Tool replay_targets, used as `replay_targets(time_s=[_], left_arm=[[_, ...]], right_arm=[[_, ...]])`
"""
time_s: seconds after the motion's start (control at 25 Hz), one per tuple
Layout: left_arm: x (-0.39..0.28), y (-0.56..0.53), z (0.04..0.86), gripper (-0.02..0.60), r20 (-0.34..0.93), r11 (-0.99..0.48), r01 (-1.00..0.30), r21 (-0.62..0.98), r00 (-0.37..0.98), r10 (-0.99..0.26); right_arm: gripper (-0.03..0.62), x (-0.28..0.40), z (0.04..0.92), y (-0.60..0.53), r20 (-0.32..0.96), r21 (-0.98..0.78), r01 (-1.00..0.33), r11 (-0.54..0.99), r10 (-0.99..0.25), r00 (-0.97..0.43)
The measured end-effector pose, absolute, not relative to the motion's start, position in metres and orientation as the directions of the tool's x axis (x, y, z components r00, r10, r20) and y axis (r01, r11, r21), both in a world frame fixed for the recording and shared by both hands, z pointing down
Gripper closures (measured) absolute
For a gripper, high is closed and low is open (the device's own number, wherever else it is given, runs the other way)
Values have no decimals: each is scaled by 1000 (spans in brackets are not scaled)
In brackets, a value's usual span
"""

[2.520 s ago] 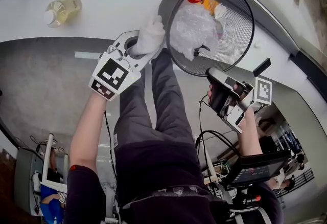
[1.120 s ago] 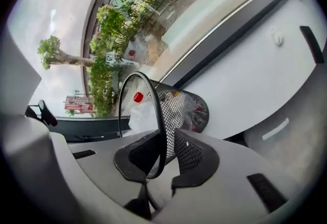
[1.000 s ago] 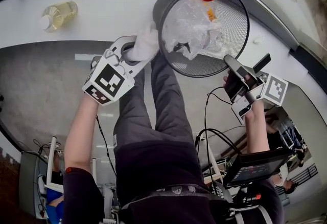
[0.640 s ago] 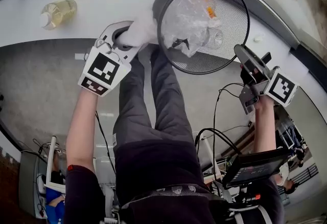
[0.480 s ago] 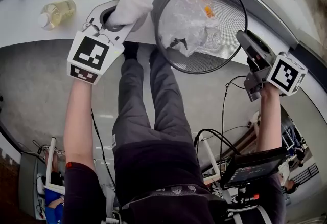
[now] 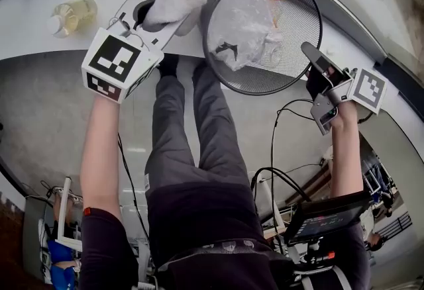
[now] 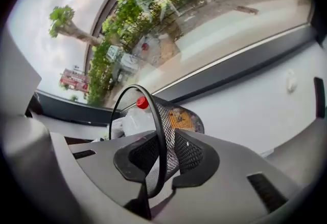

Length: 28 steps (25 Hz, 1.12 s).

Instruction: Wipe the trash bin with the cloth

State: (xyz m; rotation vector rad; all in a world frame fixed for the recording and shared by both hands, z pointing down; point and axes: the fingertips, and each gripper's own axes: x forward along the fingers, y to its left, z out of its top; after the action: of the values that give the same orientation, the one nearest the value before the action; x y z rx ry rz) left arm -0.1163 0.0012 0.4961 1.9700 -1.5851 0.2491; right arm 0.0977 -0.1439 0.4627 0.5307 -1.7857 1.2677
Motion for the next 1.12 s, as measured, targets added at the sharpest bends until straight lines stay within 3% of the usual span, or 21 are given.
replay_targets(time_s=[0.2, 0.48, 0.72, 0.84, 0.92, 1.0, 1.12], left_arm=[[-82, 20, 510, 463, 488, -165, -912, 375, 346, -801], [-29, 41, 524, 463, 507, -297, -851, 434, 503, -700], [37, 50, 518, 463, 464, -384, -783, 489, 607, -645], [33, 48, 518, 463, 470, -365, -791, 491, 593, -654], [15, 51, 528, 463, 542, -354, -838, 416, 541, -643], [-22, 50, 539, 463, 610, -286, -896, 340, 442, -658], [-87, 28, 530, 463, 593, -150, -939, 308, 313, -742]], right_arm=[[520, 117, 471, -108, 792, -611, -764, 207, 161, -590], [508, 120, 472, -96, 727, -677, -732, -74, 87, -681], [508, 114, 475, -59, 680, -683, -692, -235, 143, -719], [508, 112, 475, -59, 675, -684, -687, -244, 145, -724], [508, 110, 475, -59, 674, -693, -691, -204, 155, -722], [503, 111, 473, -58, 693, -691, -711, -128, 164, -702], [467, 122, 467, -70, 754, -652, -755, 65, 156, -638]])
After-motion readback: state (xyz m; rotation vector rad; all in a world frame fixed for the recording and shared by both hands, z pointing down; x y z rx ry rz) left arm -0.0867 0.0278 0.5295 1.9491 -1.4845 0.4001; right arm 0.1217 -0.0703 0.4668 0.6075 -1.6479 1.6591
